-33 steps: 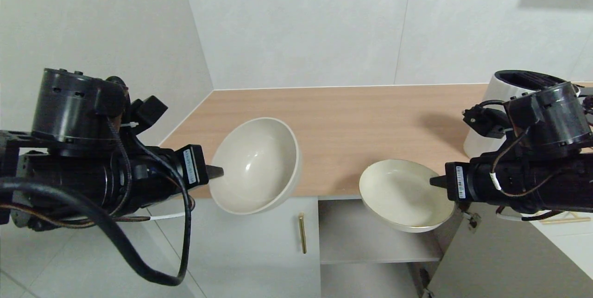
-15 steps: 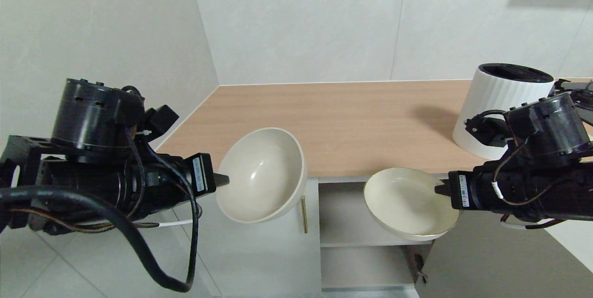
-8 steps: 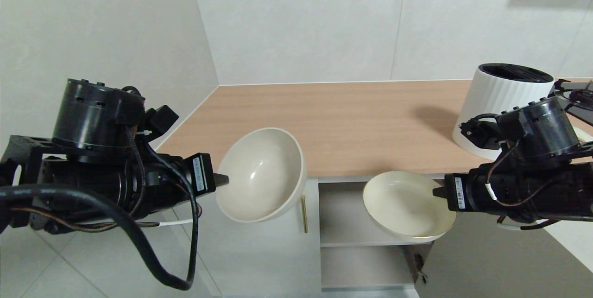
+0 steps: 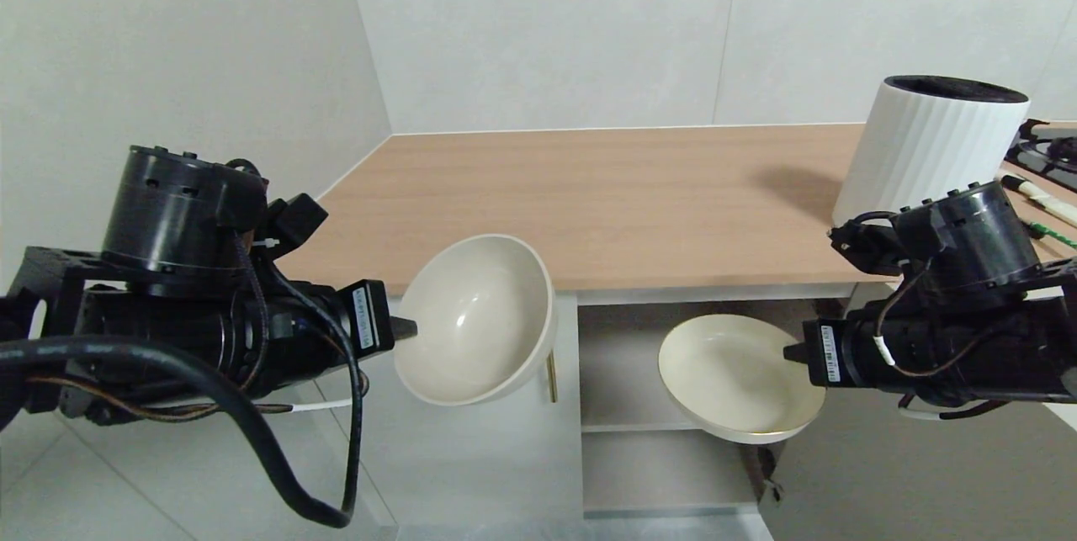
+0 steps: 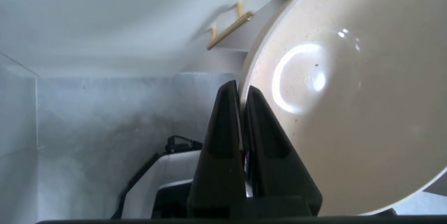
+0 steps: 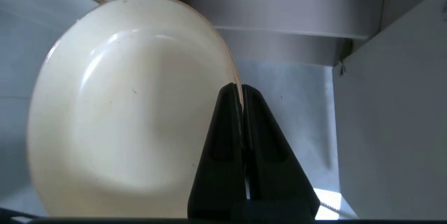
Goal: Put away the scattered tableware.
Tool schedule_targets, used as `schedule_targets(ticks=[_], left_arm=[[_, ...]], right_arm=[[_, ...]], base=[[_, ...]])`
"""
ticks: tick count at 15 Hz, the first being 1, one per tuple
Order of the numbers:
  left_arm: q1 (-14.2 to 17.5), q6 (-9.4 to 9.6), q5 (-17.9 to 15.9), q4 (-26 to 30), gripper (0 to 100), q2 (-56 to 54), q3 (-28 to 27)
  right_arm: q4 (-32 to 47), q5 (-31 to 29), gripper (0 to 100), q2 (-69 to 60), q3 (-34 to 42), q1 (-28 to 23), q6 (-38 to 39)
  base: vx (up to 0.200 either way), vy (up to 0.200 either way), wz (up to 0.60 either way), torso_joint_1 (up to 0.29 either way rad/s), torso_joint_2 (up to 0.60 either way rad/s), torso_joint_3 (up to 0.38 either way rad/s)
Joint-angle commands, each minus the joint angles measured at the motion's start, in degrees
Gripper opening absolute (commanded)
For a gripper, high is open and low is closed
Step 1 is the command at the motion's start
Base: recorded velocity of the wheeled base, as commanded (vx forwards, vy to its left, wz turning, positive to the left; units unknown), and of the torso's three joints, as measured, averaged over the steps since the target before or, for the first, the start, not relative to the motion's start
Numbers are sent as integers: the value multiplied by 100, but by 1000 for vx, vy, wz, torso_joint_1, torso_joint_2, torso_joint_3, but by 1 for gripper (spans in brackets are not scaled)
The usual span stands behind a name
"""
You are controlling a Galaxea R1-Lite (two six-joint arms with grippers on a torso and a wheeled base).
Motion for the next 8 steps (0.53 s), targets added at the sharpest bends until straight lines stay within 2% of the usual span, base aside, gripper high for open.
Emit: schedule_targets(ticks=[1, 8], left_arm=[[-2, -3, -1, 3, 0, 23, -2], [-2, -3, -1, 3, 0, 58, -2]], right_arm=[[2, 1, 0, 51, 0, -3, 1], [-7, 1, 0, 112, 0, -3, 1]], base=[[0, 0, 0, -188, 486, 290], [0, 0, 0, -169, 470, 294]])
